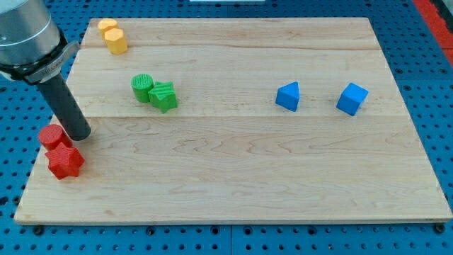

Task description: Slide the green blocks at the left center of the board

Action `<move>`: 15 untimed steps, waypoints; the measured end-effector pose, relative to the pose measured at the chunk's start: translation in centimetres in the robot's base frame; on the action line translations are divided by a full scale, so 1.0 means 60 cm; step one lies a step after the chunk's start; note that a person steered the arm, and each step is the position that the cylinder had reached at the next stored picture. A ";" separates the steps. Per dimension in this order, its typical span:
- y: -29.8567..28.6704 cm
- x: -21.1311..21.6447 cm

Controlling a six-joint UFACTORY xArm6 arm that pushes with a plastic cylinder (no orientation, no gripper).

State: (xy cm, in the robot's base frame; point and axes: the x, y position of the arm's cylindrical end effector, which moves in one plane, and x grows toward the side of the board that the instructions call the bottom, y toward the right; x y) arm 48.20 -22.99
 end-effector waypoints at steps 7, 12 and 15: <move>-0.001 -0.018; 0.280 -0.039; 0.193 -0.138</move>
State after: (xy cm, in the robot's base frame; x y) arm 39.91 -11.42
